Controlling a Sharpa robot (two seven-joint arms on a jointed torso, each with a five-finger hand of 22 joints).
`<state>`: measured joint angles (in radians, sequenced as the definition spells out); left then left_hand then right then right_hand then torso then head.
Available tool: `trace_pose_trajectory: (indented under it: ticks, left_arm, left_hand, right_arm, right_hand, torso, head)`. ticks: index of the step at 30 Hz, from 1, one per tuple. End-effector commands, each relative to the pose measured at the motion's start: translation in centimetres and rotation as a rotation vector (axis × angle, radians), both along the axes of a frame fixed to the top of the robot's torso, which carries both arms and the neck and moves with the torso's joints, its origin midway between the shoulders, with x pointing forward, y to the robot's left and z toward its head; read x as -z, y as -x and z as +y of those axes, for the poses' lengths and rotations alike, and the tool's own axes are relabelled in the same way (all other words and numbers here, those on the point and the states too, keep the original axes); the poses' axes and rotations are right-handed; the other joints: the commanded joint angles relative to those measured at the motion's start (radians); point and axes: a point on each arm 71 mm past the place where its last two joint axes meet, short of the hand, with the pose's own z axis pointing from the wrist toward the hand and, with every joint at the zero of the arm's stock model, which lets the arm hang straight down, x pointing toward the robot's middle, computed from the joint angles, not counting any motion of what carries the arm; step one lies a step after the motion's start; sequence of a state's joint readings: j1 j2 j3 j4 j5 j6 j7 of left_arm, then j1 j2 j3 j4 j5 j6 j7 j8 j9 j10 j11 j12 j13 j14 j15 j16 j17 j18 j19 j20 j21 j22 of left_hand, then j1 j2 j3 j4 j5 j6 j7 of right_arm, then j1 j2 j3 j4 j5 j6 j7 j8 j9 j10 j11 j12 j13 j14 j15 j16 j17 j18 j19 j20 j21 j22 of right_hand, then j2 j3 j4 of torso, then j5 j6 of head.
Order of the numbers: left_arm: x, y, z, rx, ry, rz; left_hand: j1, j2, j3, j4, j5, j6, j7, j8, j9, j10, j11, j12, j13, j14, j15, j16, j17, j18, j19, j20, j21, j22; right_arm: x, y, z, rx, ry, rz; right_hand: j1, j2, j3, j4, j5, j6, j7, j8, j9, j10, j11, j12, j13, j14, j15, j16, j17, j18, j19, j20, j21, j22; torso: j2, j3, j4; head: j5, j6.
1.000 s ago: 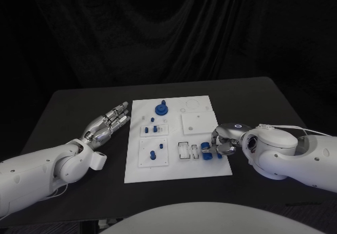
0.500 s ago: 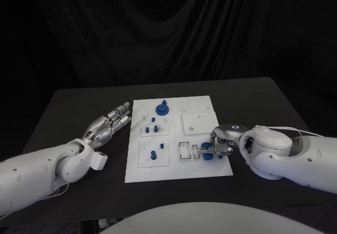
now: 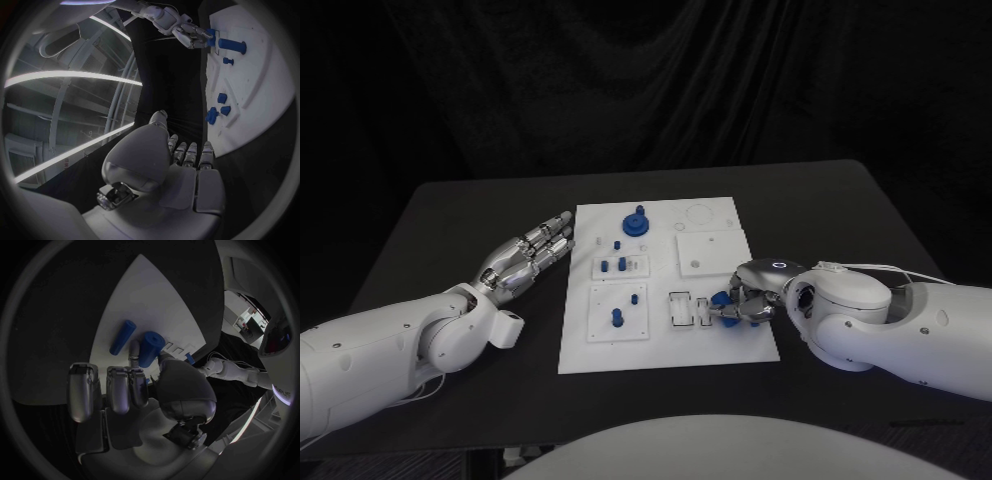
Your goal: Assemble the parts on the task board
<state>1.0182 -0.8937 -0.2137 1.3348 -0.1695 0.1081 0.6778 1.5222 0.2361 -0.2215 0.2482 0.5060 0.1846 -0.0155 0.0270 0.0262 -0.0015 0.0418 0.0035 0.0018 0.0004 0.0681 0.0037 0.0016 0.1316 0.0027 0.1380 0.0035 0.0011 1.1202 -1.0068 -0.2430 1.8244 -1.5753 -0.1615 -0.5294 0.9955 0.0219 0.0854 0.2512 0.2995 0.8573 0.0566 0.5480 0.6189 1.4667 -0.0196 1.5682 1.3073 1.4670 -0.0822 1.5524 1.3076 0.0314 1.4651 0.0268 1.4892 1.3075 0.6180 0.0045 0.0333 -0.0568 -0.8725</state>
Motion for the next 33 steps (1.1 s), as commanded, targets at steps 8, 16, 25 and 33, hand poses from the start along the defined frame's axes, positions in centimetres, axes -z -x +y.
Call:
trace_pose_trajectory:
  ticks: [8,16,25,33]
  left_arm:
    - [0.0,0.1,-0.2,0.016,0.018,0.002]
    - [0.1,0.1,-0.2,0.015,0.017,0.002]
    - [0.1,0.1,-0.3,0.015,0.016,0.002]
    - [0.1,0.1,-0.4,0.011,0.016,-0.003]
  left_hand:
    - [0.007,-0.002,0.009,-0.001,-0.008,0.033,0.037,0.007,0.006,0.006,-0.009,-0.002,0.000,0.000,0.012,-0.004,-0.002,0.004,-0.003,0.008,-0.004,-0.001]
    - [0.007,-0.002,0.009,-0.001,-0.008,0.037,0.041,0.008,0.006,0.006,-0.009,-0.002,0.000,0.000,0.012,-0.004,-0.002,0.004,-0.003,0.008,-0.004,-0.001]
    - [0.006,-0.002,0.009,-0.001,-0.009,0.038,0.042,0.008,0.006,0.006,-0.007,-0.002,0.000,0.000,0.012,-0.004,-0.002,0.004,-0.003,0.008,-0.004,-0.001]
    - [0.006,-0.003,0.009,-0.001,-0.010,0.040,0.044,0.009,0.006,0.007,-0.004,-0.002,0.000,0.000,0.009,-0.004,-0.002,0.003,-0.003,0.004,-0.004,-0.001]
  right_arm:
    - [1.1,0.3,-0.9,0.151,-0.126,0.122]
    - [0.7,0.7,-1.0,0.267,-0.318,0.181]
    - [-1.1,0.2,-0.7,0.341,-0.461,0.229]
    - [-1.3,0.0,0.1,0.319,-0.451,0.302]
  right_hand:
    - [0.170,-0.027,0.154,-0.122,0.339,0.021,-0.011,-0.054,0.019,0.104,-0.006,0.003,0.263,0.092,-0.006,-0.008,0.202,-0.007,0.070,-0.004,-0.002,0.231]
    - [0.169,-0.036,0.216,-0.162,0.392,0.023,-0.012,-0.038,0.057,0.104,-0.007,0.003,0.263,0.091,-0.007,-0.010,0.198,-0.007,0.069,-0.006,-0.003,0.231]
    - [0.145,-0.037,0.240,-0.168,0.419,0.014,-0.009,-0.034,0.075,0.104,-0.005,0.003,0.263,0.090,-0.006,-0.013,0.189,-0.006,0.068,-0.006,-0.005,0.230]
    - [0.091,-0.042,0.251,-0.155,0.419,0.004,-0.005,-0.040,0.088,0.104,-0.002,0.003,0.263,0.087,-0.003,-0.018,0.177,-0.005,0.066,-0.003,-0.010,0.228]
  torso:
    - [0.000,0.0005,0.0019]
    - [0.001,0.0010,-0.0005]
    - [0.000,0.0017,0.0003]
    - [-0.001,-0.0004,0.0020]
  head:
    - [0.006,0.000]
    - [0.011,0.000]
    - [0.016,0.000]
    - [0.021,0.000]
